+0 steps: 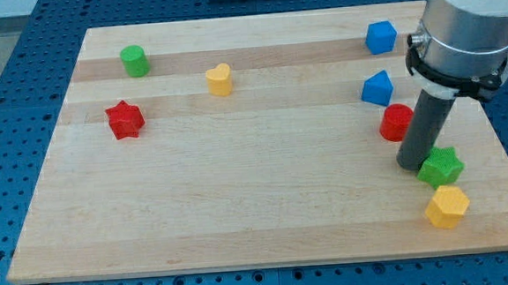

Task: Place the blue triangle on top of the red circle

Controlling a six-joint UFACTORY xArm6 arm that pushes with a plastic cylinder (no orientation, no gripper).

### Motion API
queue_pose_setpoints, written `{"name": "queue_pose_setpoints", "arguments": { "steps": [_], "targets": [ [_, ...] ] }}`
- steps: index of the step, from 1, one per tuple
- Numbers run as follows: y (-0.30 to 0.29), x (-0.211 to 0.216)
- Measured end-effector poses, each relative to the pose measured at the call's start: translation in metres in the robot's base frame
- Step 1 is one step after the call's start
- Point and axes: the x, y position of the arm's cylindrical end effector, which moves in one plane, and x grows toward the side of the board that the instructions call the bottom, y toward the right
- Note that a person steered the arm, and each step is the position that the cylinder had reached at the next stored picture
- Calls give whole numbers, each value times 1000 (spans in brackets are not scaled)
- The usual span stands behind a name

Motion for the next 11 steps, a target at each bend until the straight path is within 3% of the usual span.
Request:
{"name": "queue_pose_setpoints", "arguments": {
  "steps": [3, 4, 8, 10, 11],
  "targets": [
    [-63, 0],
    [-63, -47],
    [-10, -49],
    [-10, -49],
    [-42, -53]
  ]
}}
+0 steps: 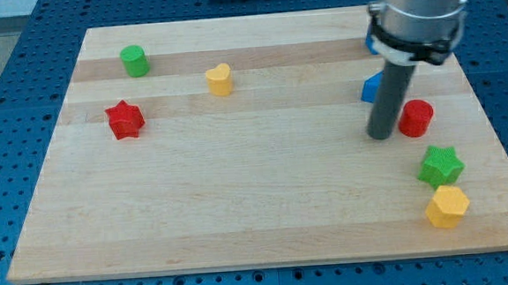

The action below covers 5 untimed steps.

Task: Place the blue triangle on top of the red circle

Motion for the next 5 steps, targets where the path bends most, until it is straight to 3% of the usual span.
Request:
{"name": "queue_pose_setpoints", "arguments": {
  "steps": [1, 2, 3, 5],
  "targets": [
    [-28, -9],
    [-29, -49],
    [-23, -62],
    [0, -62]
  ]
}}
